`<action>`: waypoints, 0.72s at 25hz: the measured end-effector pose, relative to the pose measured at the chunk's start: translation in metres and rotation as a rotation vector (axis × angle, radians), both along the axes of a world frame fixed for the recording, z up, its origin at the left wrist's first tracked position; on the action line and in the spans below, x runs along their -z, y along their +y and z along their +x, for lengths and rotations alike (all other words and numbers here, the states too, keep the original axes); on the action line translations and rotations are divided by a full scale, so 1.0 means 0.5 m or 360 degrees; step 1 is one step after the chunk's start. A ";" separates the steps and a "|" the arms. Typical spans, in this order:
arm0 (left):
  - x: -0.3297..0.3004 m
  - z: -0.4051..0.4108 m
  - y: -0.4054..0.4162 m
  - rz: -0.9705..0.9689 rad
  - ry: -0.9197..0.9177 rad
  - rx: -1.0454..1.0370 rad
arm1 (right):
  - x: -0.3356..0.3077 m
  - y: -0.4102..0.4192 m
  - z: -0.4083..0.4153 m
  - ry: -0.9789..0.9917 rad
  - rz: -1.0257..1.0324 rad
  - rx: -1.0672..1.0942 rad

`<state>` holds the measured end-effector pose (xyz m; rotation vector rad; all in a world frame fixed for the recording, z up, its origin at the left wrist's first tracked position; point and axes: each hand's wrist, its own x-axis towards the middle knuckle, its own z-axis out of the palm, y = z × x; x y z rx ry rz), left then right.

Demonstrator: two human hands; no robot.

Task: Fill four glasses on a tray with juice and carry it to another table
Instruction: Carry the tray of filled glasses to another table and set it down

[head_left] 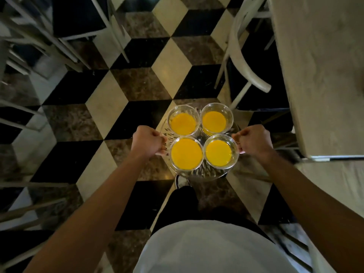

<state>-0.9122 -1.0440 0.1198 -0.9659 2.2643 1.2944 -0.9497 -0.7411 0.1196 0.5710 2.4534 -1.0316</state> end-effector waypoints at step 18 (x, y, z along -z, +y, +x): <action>0.042 -0.527 -0.224 -0.0061 -0.0020 0.0011 | 0.036 -0.216 -0.533 -0.0021 -0.0051 -0.0008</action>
